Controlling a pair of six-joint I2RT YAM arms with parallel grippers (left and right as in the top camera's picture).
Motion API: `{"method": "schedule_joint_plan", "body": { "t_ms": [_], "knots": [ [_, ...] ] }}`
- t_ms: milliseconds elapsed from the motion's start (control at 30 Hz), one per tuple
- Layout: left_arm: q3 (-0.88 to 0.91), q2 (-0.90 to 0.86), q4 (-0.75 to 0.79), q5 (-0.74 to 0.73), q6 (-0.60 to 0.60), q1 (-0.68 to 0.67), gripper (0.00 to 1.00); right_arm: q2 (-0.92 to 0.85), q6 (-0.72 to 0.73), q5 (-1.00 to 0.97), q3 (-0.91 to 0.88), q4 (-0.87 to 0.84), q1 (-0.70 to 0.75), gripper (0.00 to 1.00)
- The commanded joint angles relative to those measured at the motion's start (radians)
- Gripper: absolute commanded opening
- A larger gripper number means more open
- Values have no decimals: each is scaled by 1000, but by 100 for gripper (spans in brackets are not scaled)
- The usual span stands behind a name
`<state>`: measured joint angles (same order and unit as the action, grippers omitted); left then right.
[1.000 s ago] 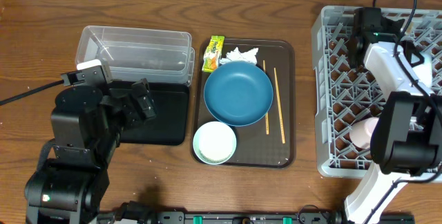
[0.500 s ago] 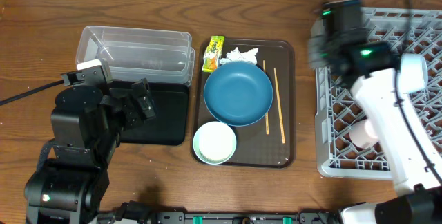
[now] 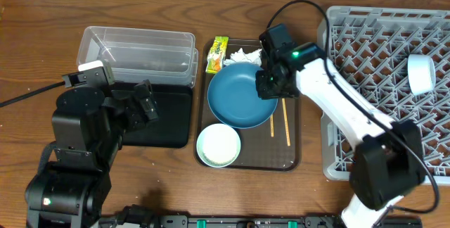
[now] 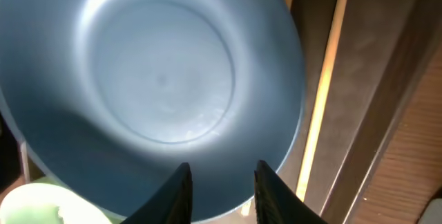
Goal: Sort waste into correct bins and load items into the dishwasher rack
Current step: 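Grasp the rim of the blue plate with the right gripper and lift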
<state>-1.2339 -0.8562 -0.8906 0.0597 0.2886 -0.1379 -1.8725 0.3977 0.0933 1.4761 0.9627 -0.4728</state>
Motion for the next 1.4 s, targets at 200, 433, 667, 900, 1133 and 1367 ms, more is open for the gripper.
{"method": "schedule_joint_plan", "body": {
  "t_ms": [200,433,667,900,1133,1367],
  "knots": [
    [-9,0,1,13,1,4,98,-24,61,-153,0,-9,67,50],
    [-9,0,1,13,1,4,98,-141,13,-79,0,-35,53,33],
    [-9,0,1,13,1,4,98,-174,33,-41,-1,-54,39,3],
    [-9,0,1,13,1,4,98,-113,58,-76,0,-43,75,1],
    [-9,0,1,13,1,4,98,111,47,-207,0,19,132,1],
    [-9,0,1,13,1,4,98,420,108,-737,0,84,177,1]
  ]
}}
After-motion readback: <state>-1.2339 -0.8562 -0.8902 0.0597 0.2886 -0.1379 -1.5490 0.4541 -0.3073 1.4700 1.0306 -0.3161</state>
